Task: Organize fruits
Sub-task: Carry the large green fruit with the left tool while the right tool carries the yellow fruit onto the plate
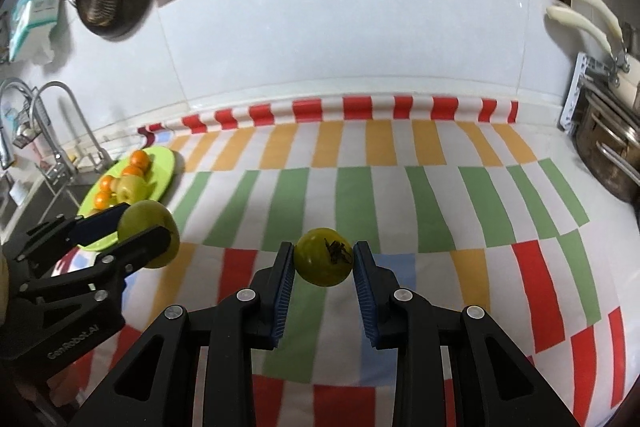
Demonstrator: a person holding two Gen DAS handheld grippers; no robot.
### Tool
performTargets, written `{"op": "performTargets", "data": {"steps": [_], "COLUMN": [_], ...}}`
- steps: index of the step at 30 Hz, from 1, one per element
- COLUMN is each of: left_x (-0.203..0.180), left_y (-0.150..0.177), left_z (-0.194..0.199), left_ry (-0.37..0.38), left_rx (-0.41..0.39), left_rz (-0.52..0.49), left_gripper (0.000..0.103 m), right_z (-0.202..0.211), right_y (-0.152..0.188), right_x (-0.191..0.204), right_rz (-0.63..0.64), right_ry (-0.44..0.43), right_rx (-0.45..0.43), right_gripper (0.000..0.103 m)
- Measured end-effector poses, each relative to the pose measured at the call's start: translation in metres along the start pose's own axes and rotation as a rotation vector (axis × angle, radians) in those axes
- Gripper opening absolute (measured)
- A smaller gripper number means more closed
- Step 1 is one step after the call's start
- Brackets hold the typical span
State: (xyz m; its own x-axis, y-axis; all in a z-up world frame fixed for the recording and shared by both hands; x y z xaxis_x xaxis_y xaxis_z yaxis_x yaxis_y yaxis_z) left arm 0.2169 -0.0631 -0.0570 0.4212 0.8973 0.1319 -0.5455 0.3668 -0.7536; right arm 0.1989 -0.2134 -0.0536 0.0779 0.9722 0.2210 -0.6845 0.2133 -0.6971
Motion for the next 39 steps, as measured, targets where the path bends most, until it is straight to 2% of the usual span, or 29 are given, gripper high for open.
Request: {"op": "performTargets", "data": {"steps": [17,32,39], "left_x": [0.033,0.095,0.129], "left_y": [0.023,0.038,0.05], "left_z": [0.051,0.084,0.088], "left_ry": [-0.034,-0.088,-0.119], "left_rx": [-0.044,-0.076,-0.065], "left_rz": [0.031,0.047,0.059], "left_gripper": [0.049,0.049,0.049], "right_z": [0.043,0.043,0.033], "right_y": [0.01,0.013,0.018], "right_x": [0.057,0.125,0.159], "right_rz": [0.043,0.077,0.096], "right_ry": [-0.06,-0.137,-0.167], "right_rx": [-0.066,-0.091,-0.076], "right_gripper": [0.031,0.031,0.031]}}
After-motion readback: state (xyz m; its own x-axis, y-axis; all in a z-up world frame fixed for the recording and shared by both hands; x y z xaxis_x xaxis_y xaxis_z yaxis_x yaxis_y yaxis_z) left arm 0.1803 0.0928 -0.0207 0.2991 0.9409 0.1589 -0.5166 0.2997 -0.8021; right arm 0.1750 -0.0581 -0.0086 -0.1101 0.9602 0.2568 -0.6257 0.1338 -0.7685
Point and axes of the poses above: each gripper's, at about its wrist camera, not at the fingertips, and z roughly against the way its jaws point, x to its left, y to its underside, the point moved 2 cm from there along -z, roughly the way its jaws point, and after that the axes turned 10 degrees about -z, right-handed, at the moved point
